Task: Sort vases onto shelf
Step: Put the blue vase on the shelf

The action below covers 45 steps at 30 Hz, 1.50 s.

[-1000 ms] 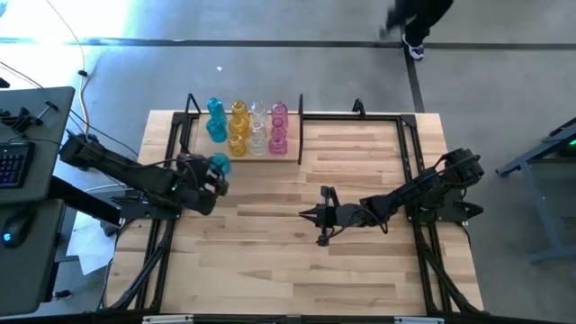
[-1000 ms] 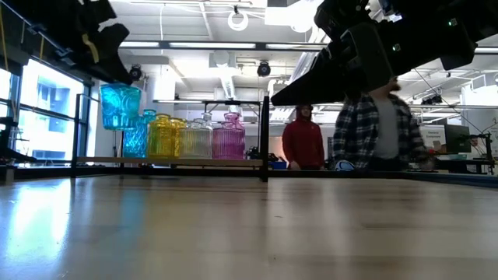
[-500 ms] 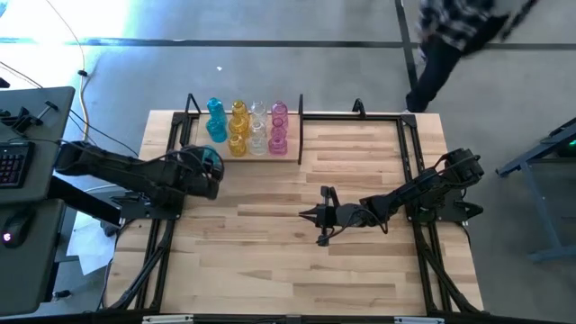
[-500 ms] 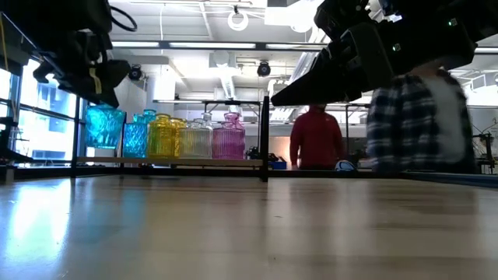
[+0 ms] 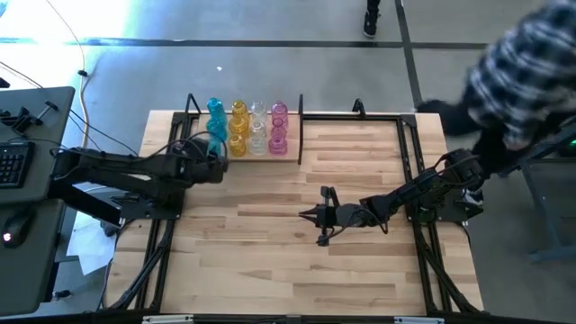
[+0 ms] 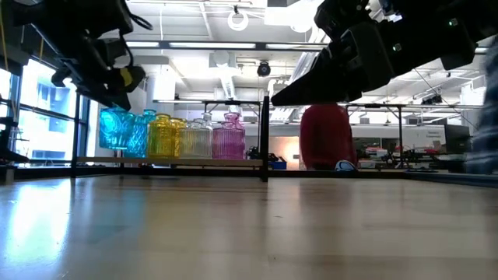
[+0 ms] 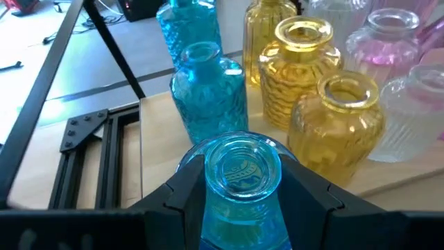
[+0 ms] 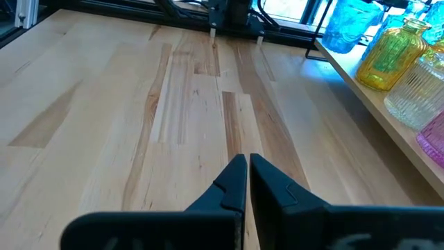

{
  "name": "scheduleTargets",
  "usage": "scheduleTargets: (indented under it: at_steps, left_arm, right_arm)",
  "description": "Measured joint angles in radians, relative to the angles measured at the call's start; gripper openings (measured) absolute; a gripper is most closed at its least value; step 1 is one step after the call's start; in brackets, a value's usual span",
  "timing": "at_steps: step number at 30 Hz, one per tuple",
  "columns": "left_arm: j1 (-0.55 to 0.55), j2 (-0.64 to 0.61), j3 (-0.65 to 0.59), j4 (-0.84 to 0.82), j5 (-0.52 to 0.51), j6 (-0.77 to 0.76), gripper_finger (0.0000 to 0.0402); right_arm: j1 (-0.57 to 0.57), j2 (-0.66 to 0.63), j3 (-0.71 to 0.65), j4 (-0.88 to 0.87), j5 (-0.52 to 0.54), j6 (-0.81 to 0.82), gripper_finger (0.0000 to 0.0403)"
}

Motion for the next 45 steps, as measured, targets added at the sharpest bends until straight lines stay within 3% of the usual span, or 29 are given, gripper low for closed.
scheduleTargets:
  at_steps: [9,22,45]
  left_arm:
    - [0.142,0.0,0.0,0.152,0.076,0.197,0.0132]
    - [0.287,0.003,0.0,0.247,0.205,0.324,0.0132]
    - [0.334,0.003,0.0,0.251,0.254,0.336,0.0159]
  right_arm:
    - [0.002,0.0,0.0,-0.001,0.0,0.003,0.0]
    - [0.002,0.0,0.0,-0.001,0.0,0.003,0.0]
    - [0.002,0.0,0.0,-0.003,0.0,0.002,0.0]
